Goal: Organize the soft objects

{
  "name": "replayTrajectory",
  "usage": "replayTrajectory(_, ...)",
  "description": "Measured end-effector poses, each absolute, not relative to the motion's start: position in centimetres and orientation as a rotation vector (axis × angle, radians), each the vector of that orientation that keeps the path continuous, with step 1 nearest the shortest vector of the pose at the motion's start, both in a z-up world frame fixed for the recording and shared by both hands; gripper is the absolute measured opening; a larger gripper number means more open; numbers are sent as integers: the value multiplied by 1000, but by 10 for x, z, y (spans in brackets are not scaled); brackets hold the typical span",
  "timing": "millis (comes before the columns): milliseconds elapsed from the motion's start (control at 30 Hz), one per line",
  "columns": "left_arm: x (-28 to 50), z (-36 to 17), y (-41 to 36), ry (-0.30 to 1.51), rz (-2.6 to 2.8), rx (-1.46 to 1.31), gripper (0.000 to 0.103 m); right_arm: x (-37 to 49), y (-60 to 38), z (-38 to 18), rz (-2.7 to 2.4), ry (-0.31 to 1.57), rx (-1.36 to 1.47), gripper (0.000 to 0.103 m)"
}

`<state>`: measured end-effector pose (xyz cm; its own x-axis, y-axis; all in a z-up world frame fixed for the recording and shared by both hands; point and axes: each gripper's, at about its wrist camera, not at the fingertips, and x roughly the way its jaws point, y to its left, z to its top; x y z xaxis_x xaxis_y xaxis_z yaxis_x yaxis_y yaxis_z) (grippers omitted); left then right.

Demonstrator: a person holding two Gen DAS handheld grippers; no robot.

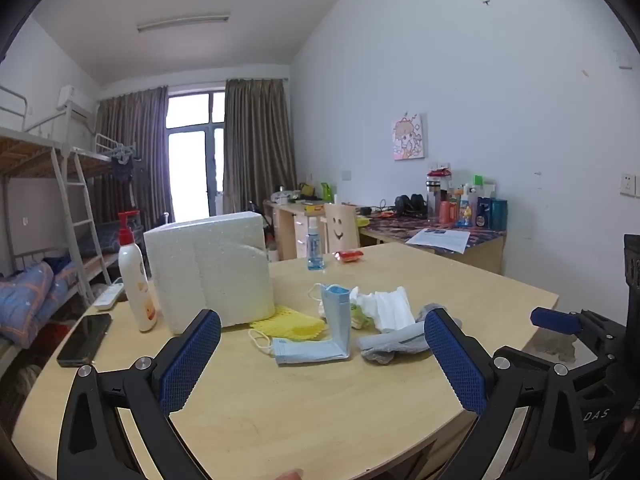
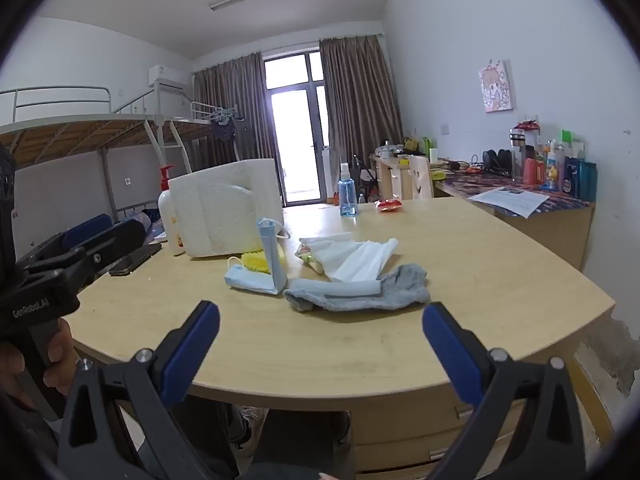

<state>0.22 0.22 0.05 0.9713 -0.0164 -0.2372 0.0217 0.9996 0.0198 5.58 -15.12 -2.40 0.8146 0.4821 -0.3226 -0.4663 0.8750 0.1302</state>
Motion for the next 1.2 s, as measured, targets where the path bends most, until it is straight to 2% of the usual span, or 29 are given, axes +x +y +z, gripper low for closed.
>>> replayTrajectory(1200,4,7,17,213,16,-38,102,51,-150,-15,513,322,35,103)
